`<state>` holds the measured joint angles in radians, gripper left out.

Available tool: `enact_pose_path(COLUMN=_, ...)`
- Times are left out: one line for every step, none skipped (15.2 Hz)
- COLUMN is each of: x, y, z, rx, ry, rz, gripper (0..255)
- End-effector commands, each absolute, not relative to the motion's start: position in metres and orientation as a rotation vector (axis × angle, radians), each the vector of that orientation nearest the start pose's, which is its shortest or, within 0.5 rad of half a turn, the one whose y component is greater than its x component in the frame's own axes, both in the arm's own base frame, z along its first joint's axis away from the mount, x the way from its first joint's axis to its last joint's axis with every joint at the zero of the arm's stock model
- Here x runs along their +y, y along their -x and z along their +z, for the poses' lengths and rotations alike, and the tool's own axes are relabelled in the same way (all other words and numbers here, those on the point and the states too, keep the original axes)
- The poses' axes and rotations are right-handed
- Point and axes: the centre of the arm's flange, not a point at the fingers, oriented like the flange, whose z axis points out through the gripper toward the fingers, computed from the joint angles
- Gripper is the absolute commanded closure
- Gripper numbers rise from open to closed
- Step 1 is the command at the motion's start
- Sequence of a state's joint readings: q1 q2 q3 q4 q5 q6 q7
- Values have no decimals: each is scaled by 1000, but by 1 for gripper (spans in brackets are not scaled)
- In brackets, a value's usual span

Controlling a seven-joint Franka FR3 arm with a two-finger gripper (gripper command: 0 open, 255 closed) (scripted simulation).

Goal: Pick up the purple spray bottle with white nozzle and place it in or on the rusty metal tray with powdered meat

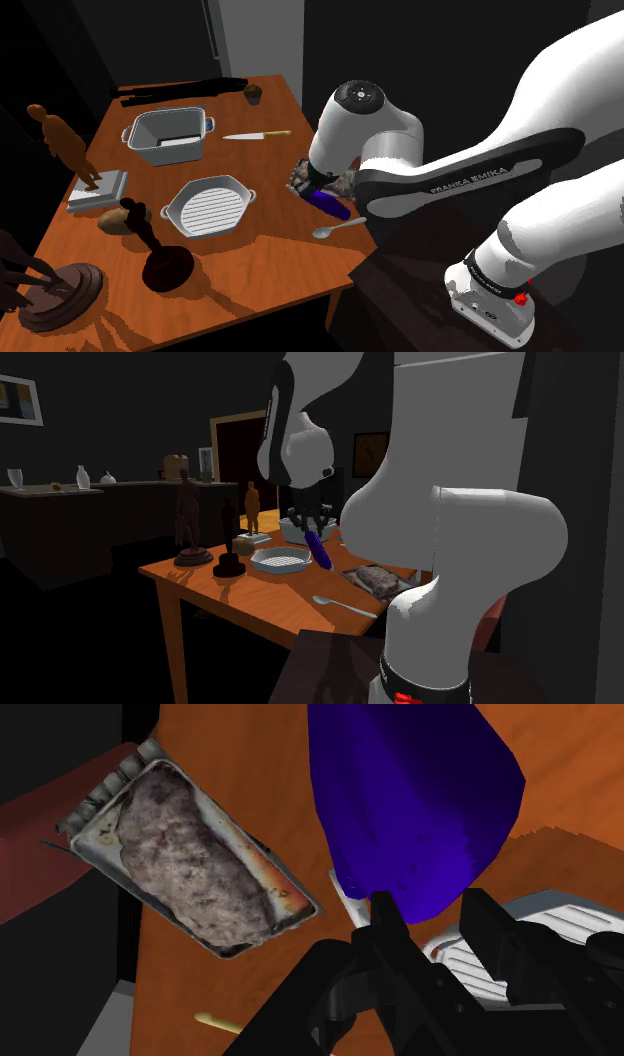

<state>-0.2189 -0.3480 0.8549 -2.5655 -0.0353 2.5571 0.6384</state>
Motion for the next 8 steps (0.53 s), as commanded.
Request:
enact_pose_path(x=245, y=-382, z=366, rx=-41, ry=3194, rz=-555, gripper=255)
enact_pose_path(x=234, y=-389, z=365, rx=-41, ry=3194, rz=-555, gripper=255)
enact_pose_path(x=222, y=-396, z=364, rx=-41, ry=3194, rz=-555, gripper=255)
enact_pose_path(x=211, y=-403, z=363, rx=-41, ry=3194, rz=-555, gripper=255)
enact_pose_path(x=200, y=-410, z=362, rx=-41, ry=3194, rz=-555, gripper=255)
enact_pose_path(x=189, y=-417, z=361, rx=-41, ry=3194, rz=-555, gripper=255)
enact_pose_path(x=178, y=-424, z=360, rx=-41, ry=3194, rz=-555, gripper=255)
enact_pose_path(x=167, y=-431, z=359, rx=-41, ry=3194, rz=-555, gripper=255)
